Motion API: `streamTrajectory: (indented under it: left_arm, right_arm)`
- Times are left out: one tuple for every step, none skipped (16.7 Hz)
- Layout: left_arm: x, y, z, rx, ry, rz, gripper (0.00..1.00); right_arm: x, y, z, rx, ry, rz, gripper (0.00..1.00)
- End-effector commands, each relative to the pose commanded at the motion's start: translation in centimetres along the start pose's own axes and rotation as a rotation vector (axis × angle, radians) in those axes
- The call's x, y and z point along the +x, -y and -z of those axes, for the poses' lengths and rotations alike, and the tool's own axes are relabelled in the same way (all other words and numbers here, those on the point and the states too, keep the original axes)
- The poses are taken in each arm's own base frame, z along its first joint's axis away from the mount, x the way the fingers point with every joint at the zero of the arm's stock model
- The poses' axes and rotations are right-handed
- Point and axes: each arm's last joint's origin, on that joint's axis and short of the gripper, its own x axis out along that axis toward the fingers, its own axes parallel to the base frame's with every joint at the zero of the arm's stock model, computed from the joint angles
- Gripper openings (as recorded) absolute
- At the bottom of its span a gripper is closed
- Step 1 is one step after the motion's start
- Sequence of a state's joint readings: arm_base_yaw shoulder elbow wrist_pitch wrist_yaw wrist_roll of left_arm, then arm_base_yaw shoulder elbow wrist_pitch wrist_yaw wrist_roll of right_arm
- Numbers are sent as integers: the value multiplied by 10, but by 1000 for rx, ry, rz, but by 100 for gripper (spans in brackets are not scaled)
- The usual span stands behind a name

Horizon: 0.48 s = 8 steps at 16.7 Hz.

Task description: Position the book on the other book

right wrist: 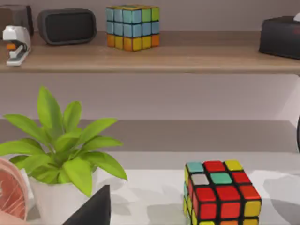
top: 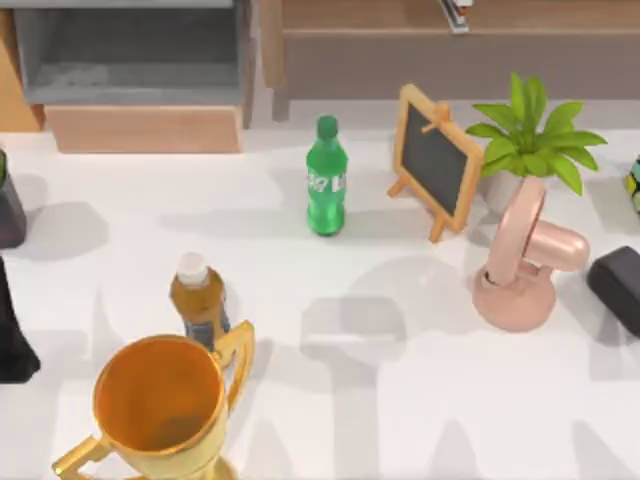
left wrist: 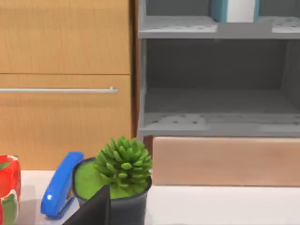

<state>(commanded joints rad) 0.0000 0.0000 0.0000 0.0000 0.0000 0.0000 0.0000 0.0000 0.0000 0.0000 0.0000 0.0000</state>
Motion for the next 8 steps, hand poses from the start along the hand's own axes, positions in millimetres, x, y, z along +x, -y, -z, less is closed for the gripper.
streamTrajectory:
  left_arm:
    - [0,0,0,0,0,0,100]
    - [0,0,0,0,0,0,100]
    - [0,0,-3,-1,3,0,100]
    - [0,0,-8,-3,8,1,100]
    - [1,1,-15,-7,15,2,100]
    - [3,1,-25,-10,22,3,100]
    - [5,1,-36,-15,29,4,100]
    - [9,2,-48,-19,33,5,100]
  right_arm:
    - [0,0,0,0,0,0,100]
    - [0,0,0,0,0,0,100]
    - [0,0,0,0,0,0,100]
    - [0,0,0,0,0,0,100]
    - [0,0,0,0,0,0,100]
    - [0,0,0,0,0,0,100]
    - [0,0,0,0,0,0,100]
    - [0,0,0,0,0,0,100]
